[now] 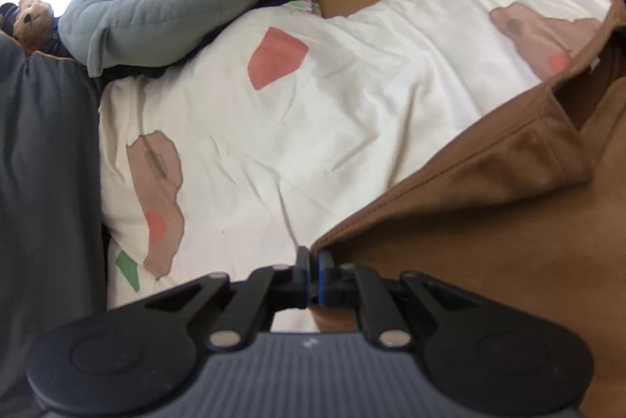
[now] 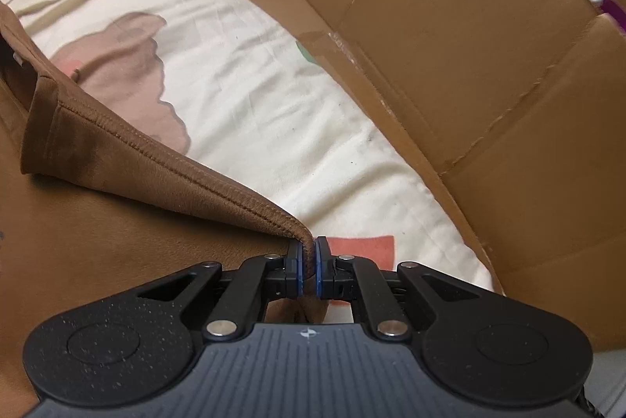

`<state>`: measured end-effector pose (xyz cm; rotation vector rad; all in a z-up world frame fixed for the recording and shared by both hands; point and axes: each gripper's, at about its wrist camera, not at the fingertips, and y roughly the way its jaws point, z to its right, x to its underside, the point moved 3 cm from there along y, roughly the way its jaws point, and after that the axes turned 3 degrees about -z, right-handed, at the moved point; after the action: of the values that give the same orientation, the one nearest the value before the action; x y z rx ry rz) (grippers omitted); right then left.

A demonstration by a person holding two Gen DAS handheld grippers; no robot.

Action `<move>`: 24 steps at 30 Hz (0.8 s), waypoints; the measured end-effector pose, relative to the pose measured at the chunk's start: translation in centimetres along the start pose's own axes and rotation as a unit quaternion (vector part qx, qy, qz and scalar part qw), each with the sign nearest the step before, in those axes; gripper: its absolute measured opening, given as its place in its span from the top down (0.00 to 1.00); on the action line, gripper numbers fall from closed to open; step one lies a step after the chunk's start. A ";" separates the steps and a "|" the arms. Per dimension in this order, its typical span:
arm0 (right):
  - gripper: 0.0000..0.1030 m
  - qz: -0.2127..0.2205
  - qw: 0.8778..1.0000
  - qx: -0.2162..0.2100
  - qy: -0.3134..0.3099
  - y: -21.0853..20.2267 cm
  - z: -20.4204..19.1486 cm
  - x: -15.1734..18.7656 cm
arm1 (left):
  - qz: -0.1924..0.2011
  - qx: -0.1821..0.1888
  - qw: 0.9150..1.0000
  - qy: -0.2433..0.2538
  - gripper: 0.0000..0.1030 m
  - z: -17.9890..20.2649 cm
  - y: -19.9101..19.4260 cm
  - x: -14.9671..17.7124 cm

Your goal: Fold clothes

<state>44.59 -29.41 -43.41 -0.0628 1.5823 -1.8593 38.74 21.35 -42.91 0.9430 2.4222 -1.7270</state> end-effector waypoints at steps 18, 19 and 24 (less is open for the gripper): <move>0.98 0.030 0.999 0.023 -0.007 2.9 1.3 -2.0 | 0.030 -0.028 0.999 -0.036 0.96 -2.3 2.9 -4.7; 0.98 0.033 0.999 0.025 -0.005 2.8 1.4 -2.3 | 0.033 -0.030 0.998 -0.038 0.96 -2.6 2.9 -5.0; 0.98 0.047 0.998 0.039 0.000 2.5 2.3 -3.9 | 0.052 -0.049 0.996 -0.047 0.96 -3.7 2.9 -6.3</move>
<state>49.75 -29.46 -43.52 0.0449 1.4842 -1.8460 46.51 22.24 -41.73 0.9368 2.3311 -1.5671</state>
